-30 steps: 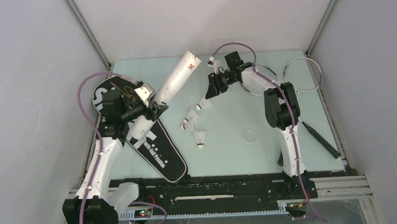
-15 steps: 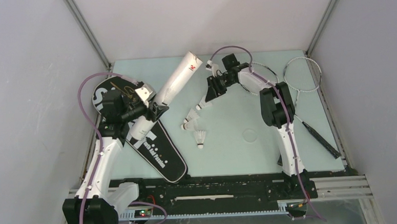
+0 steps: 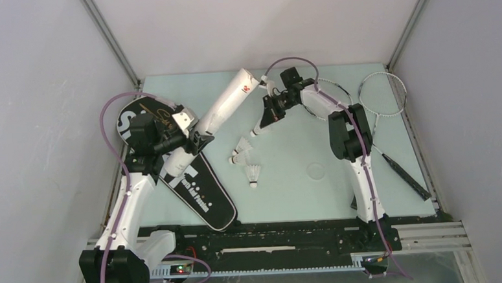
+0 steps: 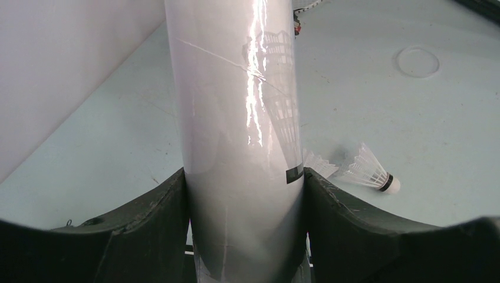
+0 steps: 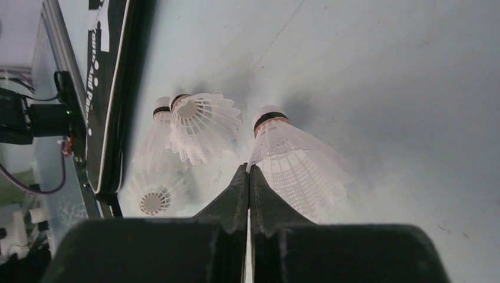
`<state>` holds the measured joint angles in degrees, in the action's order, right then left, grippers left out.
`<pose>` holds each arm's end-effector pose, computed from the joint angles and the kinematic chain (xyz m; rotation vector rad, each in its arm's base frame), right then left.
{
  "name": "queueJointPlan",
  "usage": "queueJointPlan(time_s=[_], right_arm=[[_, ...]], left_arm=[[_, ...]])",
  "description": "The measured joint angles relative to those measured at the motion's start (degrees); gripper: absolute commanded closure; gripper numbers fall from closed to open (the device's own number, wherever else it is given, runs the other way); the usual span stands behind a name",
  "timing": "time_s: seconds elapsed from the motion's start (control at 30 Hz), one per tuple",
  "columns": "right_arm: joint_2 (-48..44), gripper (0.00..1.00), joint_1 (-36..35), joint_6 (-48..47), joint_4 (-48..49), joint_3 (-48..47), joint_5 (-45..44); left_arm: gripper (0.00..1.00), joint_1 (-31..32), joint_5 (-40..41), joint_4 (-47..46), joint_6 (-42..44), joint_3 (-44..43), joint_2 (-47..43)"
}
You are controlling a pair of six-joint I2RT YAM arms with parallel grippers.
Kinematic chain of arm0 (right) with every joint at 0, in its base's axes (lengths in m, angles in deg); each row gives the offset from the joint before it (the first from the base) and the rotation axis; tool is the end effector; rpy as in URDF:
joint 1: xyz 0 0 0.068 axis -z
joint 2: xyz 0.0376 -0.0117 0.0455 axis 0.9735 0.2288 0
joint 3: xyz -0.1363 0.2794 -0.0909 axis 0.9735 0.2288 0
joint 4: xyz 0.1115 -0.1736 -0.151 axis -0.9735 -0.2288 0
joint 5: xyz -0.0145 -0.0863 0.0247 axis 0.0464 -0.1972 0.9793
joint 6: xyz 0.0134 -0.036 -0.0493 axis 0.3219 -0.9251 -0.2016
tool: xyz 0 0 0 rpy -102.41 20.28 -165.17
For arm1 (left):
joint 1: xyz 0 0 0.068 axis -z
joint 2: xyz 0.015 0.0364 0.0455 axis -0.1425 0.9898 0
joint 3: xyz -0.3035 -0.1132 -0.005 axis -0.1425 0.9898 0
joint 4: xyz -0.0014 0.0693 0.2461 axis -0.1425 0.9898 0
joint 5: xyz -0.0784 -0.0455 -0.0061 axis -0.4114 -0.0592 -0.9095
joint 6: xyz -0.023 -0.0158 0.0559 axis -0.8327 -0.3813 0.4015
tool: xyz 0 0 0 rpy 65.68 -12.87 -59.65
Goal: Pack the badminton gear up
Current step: Pick up the shuttlecock at the center of the board, then place the shuttlecock at the shuttle tube.
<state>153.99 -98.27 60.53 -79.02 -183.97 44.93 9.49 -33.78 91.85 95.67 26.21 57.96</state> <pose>0.4958 0.2350 0.2037 -0.9612 2.2880 1.2274 0.1913 -0.0402 0.3588 0.9537 1.5668 -0.5100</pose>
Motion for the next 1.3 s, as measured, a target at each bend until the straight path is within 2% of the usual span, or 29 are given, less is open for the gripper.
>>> queueJointPlan(time_s=[0.13,0.23,0.37,0.63,0.77,0.9,1.1,1.3], right_arm=[[-1.11,1.00,2.64,0.09,-0.24,0.85,0.61],[-5.88,1.00,5.88,0.04,-0.50,4.79,0.90],[-16.50,1.00,10.40,-0.26,-1.46,10.62,1.42],[-45.48,1.00,18.78,-4.74,-2.54,25.07,3.19],[-57.13,1.00,17.75,-8.94,-4.31,31.32,3.76],[-64.61,1.00,14.23,-11.93,-5.90,35.80,3.72],[-66.88,1.00,7.13,-14.29,-6.40,39.54,2.25],[-65.53,1.00,4.57,-14.36,-5.92,40.00,2.36]], left_arm=[[0.55,0.00,-1.81,0.55,3.91,0.94,0.00],[0.54,0.00,-3.78,1.99,7.41,2.25,0.04],[0.55,0.00,-6.10,7.10,14.08,2.45,1.66],[0.55,0.07,-9.14,23.71,32.65,2.34,7.34],[0.58,0.31,-9.81,29.42,38.97,1.60,9.11],[0.59,1.27,-10.29,31.32,41.27,0.02,10.10],[0.60,2.51,-11.80,32.30,41.64,-0.59,10.12],[0.61,2.78,-13.53,32.46,41.42,-0.59,9.86]])
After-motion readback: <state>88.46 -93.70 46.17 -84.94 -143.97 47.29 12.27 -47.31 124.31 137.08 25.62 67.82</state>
